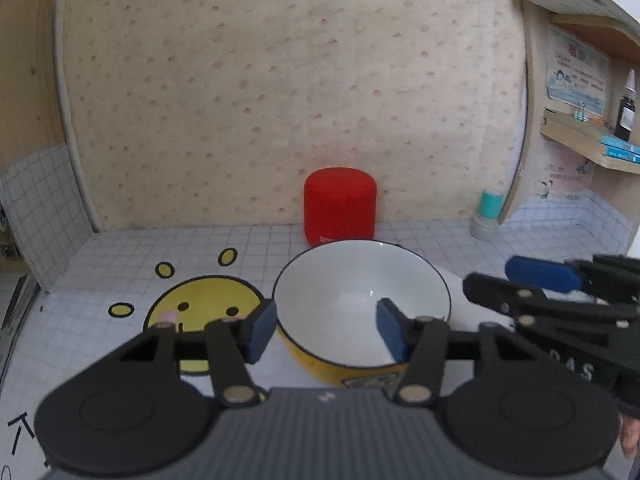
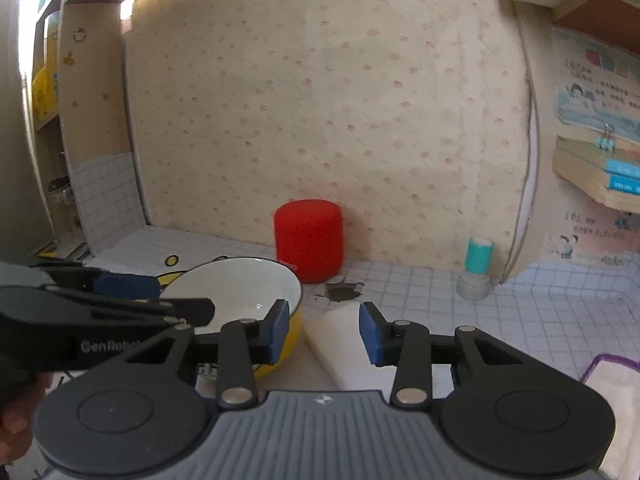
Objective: Clean bowl
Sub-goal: 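Grasp the yellow bowl rim with the left tool and lift it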
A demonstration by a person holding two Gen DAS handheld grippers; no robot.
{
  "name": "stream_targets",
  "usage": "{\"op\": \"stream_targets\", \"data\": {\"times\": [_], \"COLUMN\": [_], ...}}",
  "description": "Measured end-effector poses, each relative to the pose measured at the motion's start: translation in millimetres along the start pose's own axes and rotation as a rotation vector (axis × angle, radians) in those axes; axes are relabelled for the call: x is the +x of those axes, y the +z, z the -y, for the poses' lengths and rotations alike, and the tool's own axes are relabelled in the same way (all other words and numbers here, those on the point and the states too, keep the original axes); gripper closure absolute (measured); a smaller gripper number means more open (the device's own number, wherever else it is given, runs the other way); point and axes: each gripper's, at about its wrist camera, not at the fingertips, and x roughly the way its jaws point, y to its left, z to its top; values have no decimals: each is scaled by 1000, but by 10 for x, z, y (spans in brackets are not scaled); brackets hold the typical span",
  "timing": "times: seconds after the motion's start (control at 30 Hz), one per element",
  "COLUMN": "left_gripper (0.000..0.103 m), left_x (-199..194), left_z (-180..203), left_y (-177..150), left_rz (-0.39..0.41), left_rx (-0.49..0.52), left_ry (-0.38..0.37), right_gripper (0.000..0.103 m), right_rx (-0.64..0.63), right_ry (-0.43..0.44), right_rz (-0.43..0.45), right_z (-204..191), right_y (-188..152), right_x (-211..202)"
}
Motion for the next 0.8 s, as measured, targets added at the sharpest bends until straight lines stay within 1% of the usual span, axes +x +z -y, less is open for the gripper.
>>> {"op": "stream_targets", "data": {"times": [0.17,0.27,0.43,0.5,0.63,0.8], "left_gripper": [45,42,40,41,45,45], "left_x": [159,261,329,337,312,306], "left_z": [-19,-11,32,48,112,151], "left_y": [6,-24,-44,-48,-97,-119], "left_rz": [-26,-49,-42,-39,-19,-11], "left_rx": [-9,-6,-2,9,72,85], "left_ry": [11,16,36,40,60,66], "right_gripper": [65,65,65,65,65,65], "right_rx": [-12,-10,-16,-17,-13,-1], "right_ry": [-8,-11,-7,-2,-6,-14], "right_rz": [-3,-7,-24,-28,-34,-42], "right_z": [-13,-13,-31,-36,-29,0], "right_y": [7,2,-19,-27,-44,-57], "right_x": [-27,-29,-2,13,37,51]}}
